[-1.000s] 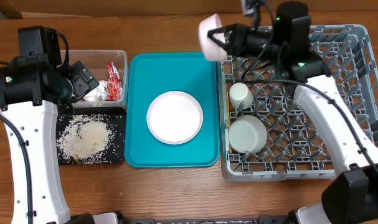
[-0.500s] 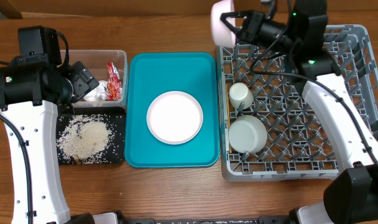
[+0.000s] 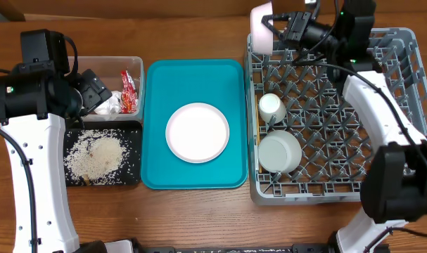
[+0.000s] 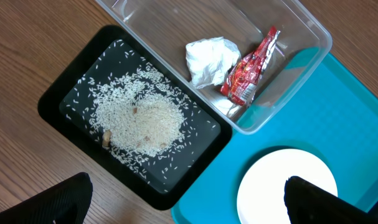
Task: Sort waste into correct bins and load items into the dishwasher
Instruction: 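Set the pink bowl in the rack and open the right gripper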
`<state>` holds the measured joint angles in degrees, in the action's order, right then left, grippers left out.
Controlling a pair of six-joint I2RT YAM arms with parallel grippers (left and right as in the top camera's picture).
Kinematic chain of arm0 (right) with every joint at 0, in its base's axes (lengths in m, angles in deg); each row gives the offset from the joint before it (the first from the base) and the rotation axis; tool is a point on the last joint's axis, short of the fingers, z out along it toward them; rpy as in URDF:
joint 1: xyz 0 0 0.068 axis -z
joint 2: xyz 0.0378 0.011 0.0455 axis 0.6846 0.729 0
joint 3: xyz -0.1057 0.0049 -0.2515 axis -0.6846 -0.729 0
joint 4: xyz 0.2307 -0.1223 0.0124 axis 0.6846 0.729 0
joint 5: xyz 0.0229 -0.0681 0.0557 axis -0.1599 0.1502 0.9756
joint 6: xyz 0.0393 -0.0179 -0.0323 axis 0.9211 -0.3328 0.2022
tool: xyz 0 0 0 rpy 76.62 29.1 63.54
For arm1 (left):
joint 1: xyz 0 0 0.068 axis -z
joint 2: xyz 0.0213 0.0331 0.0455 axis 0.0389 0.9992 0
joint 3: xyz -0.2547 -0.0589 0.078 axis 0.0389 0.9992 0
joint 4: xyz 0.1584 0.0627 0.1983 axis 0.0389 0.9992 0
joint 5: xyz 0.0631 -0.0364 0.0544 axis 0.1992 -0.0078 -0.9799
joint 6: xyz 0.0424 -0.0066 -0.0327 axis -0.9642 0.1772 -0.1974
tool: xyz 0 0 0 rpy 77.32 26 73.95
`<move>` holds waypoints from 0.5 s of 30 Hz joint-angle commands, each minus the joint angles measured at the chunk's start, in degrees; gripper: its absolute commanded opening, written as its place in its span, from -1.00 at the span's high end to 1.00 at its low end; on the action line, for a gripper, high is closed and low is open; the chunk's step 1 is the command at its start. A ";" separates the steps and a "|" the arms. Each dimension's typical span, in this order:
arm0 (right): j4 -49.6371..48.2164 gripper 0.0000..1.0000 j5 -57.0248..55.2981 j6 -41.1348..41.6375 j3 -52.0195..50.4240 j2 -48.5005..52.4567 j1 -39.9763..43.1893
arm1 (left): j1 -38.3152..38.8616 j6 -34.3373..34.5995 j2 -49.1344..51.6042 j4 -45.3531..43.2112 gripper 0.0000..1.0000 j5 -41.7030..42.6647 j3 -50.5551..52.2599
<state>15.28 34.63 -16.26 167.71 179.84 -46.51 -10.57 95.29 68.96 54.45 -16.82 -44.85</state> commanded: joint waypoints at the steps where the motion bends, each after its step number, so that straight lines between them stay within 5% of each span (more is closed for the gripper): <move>1: -0.37 0.92 4.11 4.04 0.87 4.15 0.83 | 0.11 -0.70 0.11 -0.04 -1.00 -0.15 -0.11; 15: 5.73 0.92 7.17 -0.20 0.46 12.15 4.92 | 0.11 -0.70 0.11 -0.04 -1.00 -0.15 -0.11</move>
<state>19.17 41.60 -14.23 168.21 191.36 -43.30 -10.57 95.29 68.96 54.45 -16.82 -44.85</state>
